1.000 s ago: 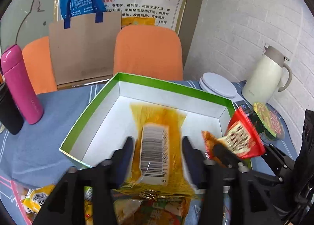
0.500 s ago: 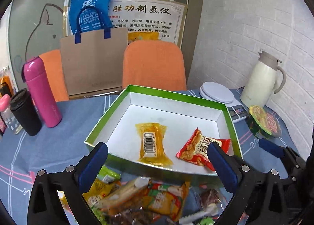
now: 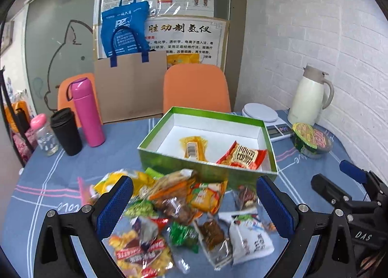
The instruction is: Organize snacks
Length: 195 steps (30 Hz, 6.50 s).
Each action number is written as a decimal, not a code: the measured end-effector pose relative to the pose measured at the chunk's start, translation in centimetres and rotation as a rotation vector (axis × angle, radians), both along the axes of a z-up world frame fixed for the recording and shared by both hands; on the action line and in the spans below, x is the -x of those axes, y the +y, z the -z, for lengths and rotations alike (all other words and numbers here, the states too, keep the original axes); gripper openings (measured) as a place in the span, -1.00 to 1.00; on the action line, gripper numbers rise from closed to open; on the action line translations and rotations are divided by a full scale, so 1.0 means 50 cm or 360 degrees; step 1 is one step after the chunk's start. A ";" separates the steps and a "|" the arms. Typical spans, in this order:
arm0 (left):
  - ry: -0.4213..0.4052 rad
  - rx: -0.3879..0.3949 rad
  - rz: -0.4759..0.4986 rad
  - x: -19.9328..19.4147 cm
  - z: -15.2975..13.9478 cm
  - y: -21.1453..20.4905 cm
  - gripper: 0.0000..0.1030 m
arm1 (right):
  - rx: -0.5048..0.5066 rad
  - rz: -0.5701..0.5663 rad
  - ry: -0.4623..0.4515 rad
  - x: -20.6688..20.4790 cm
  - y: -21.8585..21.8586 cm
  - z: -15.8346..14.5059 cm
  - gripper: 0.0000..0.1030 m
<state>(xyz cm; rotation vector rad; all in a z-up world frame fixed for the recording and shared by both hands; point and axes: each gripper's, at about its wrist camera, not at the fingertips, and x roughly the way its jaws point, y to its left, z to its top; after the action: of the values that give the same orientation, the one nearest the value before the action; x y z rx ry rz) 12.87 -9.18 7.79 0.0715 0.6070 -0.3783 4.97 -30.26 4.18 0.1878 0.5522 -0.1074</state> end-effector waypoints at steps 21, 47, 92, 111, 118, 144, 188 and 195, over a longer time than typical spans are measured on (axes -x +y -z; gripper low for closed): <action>0.0191 0.0030 -0.0076 0.077 0.123 0.077 1.00 | -0.0056 -0.0316 0.0320 -0.031 0.115 0.158 0.98; 0.0389 0.0131 -0.0093 0.040 0.191 0.181 0.69 | -0.0171 -0.0334 0.0423 -0.049 0.102 0.175 0.13; 0.0124 0.0133 0.0106 -0.019 0.041 0.117 -0.41 | -0.0148 -0.0342 0.0138 -0.048 0.077 0.039 0.05; 0.0102 0.0106 0.0103 -0.194 0.025 -0.033 -0.40 | -0.0110 -0.0203 0.0109 -0.240 -0.018 0.037 0.05; 0.0154 0.0070 0.0092 -0.276 0.049 -0.085 -0.40 | -0.0067 -0.0208 0.0127 -0.290 -0.026 0.055 0.06; 0.0103 0.0106 0.0004 -0.218 0.052 -0.058 1.00 | 0.0084 -0.0191 -0.0003 -0.134 0.007 0.018 0.97; 0.0440 0.0098 0.0199 0.033 0.194 -0.016 0.80 | -0.0128 -0.0257 0.0421 -0.021 0.009 0.182 0.05; 0.0413 0.0020 0.0175 -0.006 0.202 -0.049 0.72 | -0.0149 -0.0238 0.0407 -0.017 -0.002 0.177 0.04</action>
<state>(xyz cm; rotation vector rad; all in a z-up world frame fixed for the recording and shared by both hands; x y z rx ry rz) 13.17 -11.63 -2.33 0.0439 0.8593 -0.5024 5.84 -30.35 -4.68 0.2249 0.8251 0.0413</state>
